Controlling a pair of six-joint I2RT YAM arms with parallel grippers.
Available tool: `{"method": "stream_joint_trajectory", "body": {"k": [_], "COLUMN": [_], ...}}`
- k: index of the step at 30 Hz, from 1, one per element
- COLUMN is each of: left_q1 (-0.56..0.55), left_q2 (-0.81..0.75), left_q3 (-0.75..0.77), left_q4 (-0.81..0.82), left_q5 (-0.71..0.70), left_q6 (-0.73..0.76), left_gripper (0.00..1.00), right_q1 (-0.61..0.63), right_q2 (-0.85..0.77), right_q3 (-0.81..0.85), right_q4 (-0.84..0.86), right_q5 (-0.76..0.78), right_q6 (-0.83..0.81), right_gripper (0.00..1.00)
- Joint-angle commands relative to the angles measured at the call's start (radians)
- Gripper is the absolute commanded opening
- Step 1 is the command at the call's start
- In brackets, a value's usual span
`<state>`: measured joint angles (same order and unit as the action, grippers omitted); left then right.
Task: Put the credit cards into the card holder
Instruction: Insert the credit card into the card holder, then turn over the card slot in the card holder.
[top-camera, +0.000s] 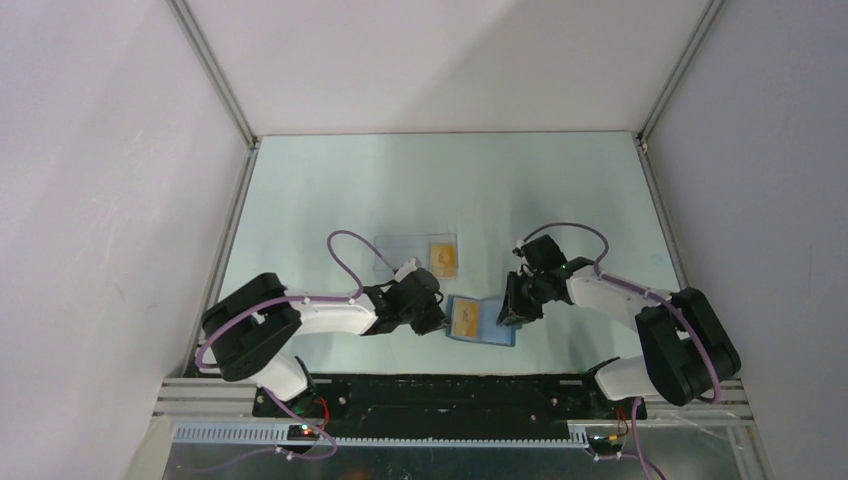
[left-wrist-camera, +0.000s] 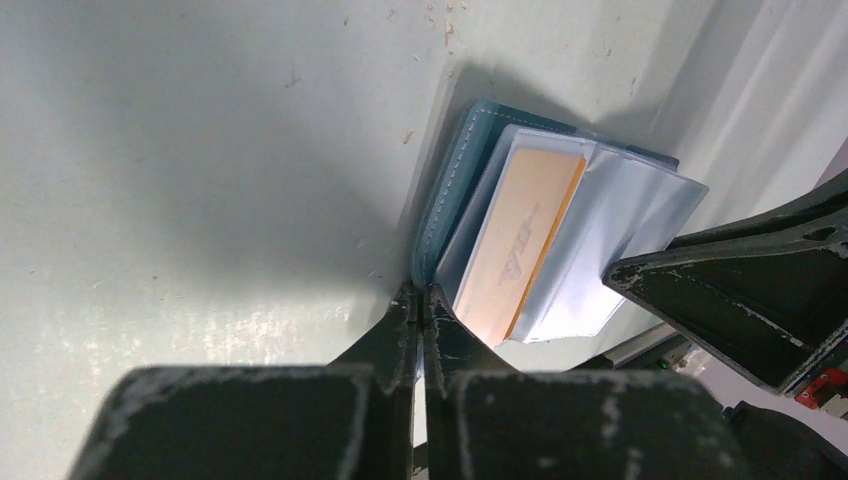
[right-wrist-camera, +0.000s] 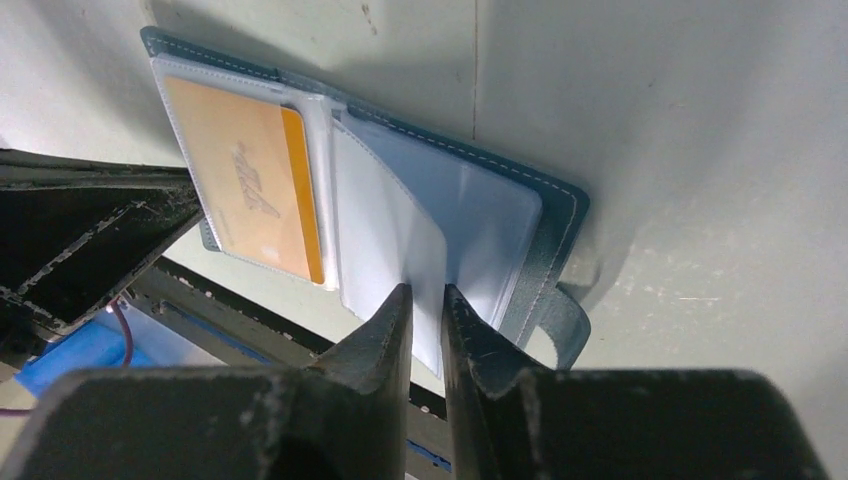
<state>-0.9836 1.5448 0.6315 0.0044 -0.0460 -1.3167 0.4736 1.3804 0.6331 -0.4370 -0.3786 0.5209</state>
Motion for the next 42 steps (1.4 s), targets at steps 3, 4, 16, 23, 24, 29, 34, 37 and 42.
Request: {"method": "stream_joint_trajectory", "body": {"k": [3, 4, 16, 23, 24, 29, 34, 37, 42], "left_q1": [-0.008, -0.010, -0.014, -0.014, -0.013, 0.001, 0.110, 0.237, 0.417], "left_q2": [0.018, 0.017, -0.023, -0.164, -0.183, -0.331, -0.474, -0.516, -0.431], "left_q3": [0.018, 0.019, 0.027, -0.009, -0.019, -0.053, -0.074, -0.039, 0.086], "left_q4": [-0.047, -0.048, -0.069, -0.124, -0.131, -0.232, -0.267, -0.269, -0.271], "left_q5": [-0.011, -0.010, -0.020, -0.078, -0.093, -0.146, -0.141, -0.093, 0.091], "left_q6": [0.034, 0.035, 0.048, 0.079, 0.083, 0.119, 0.200, 0.277, 0.443], "left_gripper": [0.00, 0.00, 0.22, 0.51, 0.53, 0.60, 0.60, 0.57, 0.53], "right_q1": [0.011, 0.013, 0.075, 0.101, 0.106, 0.116, 0.129, 0.142, 0.149], "right_q2": [-0.061, -0.076, 0.017, 0.175, 0.185, 0.229, 0.282, 0.303, 0.315], "right_q3": [-0.003, -0.002, 0.004, 0.038, 0.049, 0.072, 0.129, 0.166, 0.194], "right_q4": [0.019, 0.026, 0.298, 0.409, 0.408, 0.464, 0.444, 0.370, 0.324], "right_q5": [-0.065, -0.090, -0.275, -0.325, -0.324, -0.362, -0.345, -0.308, -0.271], "right_q6": [0.005, 0.009, 0.078, 0.080, 0.079, 0.100, 0.088, 0.057, 0.026], "right_gripper": [0.20, 0.21, 0.42, 0.42, 0.42, 0.42, 0.42, 0.41, 0.36]}}
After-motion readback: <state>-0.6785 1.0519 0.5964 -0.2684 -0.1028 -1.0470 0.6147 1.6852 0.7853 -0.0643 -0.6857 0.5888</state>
